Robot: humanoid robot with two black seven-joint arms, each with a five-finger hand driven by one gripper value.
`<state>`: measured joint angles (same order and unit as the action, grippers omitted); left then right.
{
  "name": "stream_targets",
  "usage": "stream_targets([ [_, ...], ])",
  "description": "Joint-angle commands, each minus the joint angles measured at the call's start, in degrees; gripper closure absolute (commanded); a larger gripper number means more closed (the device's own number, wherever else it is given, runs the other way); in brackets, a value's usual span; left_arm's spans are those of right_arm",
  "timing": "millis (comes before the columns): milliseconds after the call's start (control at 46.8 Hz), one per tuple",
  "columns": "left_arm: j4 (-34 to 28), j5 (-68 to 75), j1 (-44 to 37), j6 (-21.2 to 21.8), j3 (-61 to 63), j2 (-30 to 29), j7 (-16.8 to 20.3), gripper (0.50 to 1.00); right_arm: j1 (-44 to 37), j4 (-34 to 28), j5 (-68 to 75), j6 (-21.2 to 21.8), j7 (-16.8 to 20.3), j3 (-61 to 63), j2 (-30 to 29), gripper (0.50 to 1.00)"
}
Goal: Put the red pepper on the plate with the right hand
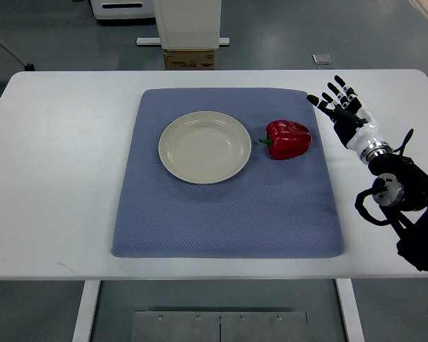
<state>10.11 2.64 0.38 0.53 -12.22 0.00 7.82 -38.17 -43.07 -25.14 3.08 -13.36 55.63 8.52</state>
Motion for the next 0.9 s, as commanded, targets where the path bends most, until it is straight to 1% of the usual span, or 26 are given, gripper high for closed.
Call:
stream_targets([
  [0, 0.0, 0.0, 0.1, 0.0, 0.0, 0.0, 0.0, 0.5, -0.1, 0.0, 0.0, 0.0, 0.0, 0.0, 0.0, 0.5],
  [876, 0.0, 0.0, 0.1, 0.0, 0.0, 0.0, 0.0, 0.5, -0.4, -0.1, 0.0, 0.4, -0.1, 0.1, 0.3, 0.5],
])
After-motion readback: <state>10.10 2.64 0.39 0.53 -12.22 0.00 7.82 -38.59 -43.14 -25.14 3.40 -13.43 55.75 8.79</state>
